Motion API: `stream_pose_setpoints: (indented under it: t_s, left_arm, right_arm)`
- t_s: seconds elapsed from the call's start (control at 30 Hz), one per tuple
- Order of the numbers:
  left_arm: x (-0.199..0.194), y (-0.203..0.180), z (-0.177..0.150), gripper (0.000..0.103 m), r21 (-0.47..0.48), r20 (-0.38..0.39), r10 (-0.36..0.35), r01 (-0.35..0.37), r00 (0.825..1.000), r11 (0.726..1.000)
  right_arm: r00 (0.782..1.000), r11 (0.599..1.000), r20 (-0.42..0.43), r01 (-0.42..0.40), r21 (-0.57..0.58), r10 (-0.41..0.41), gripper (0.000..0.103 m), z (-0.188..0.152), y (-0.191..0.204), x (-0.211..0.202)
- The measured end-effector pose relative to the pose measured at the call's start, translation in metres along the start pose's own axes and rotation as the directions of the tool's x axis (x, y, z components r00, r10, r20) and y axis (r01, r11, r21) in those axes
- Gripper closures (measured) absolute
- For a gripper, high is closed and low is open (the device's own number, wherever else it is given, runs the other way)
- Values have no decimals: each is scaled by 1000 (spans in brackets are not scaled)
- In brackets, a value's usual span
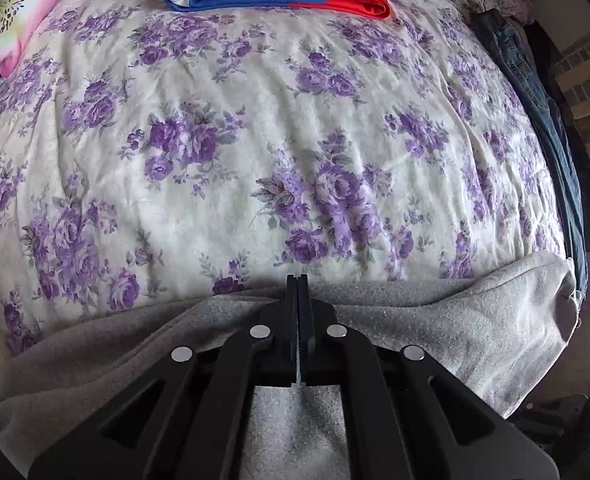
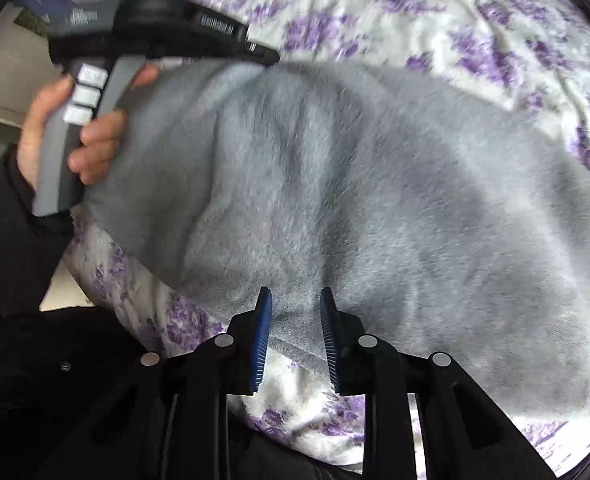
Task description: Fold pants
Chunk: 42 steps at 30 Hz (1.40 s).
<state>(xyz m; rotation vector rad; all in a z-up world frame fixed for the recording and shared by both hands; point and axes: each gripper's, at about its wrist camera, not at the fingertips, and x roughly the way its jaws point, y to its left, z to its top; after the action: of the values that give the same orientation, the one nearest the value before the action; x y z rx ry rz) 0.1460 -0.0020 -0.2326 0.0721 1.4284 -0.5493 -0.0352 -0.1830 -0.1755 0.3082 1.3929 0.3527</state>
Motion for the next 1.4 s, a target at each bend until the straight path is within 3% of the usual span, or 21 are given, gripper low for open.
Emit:
stream_pose_setpoints:
  t_s: [0.07, 0.13, 0.2, 0.3, 0.37, 0.43, 0.6, 0.73, 0.87, 1.0, 1.07, 1.2, 1.4]
  left_arm:
    - [-24, 6, -3, 102, -6, 43, -1, 1, 999, 1000]
    - [-50, -1, -10, 102, 24, 98, -8, 6, 995, 1000]
    - [-73, -15, -20, 102, 66, 136, -35, 26, 990, 997]
    - [-86, -53, -49, 98, 150, 138, -116, 95, 984, 984]
    - [-73, -74, -68, 98, 171, 93, -157, 140, 983, 975]
    - [-51, -87, -85, 98, 175, 36, -165, 156, 986, 972]
    - [-8, -98, -112, 98, 193, -87, -117, 132, 989, 972]
    - [0, -104, -120, 98, 204, -112, -92, 114, 989, 972]
    - [6, -103, -124, 98, 180, -113, -77, 97, 991, 979]
    - [5, -95, -126, 98, 128, -107, -81, 95, 991, 987]
    - [7, -93, -127, 98, 95, -101, -75, 85, 992, 992]
    - [1, -102, -128, 98, 56, -82, -32, 37, 996, 998]
    - [-29, -162, -115, 98, 66, -37, -119, 121, 992, 990]
  right_arm:
    - [994, 997, 114, -8, 83, -2, 41, -15, -24, -40]
    - [973, 976, 225, -5, 216, -45, 31, -44, -61, -78]
    - [954, 917, 288, -39, 398, -84, 31, -82, -105, -104]
    - [933, 759, 345, -154, 633, -99, 31, -136, -168, -119]
    - [919, 651, 388, -254, 716, -68, 31, -160, -198, -115]
    - [903, 601, 428, -324, 731, -34, 31, -170, -215, -106]
    - [883, 545, 469, -398, 738, 11, 31, -167, -237, -83]
    - [868, 533, 496, -429, 729, 21, 30, -159, -245, -73]
    - [868, 539, 494, -436, 721, 43, 25, -151, -254, -60]
    - [839, 529, 540, -490, 693, 70, 26, -139, -265, -53]
    - [835, 552, 543, -493, 672, 84, 70, -133, -267, -51]
    - [864, 606, 496, -439, 663, 82, 71, -126, -263, -57]
    - [910, 665, 400, -366, 650, 110, 70, -117, -263, -57]
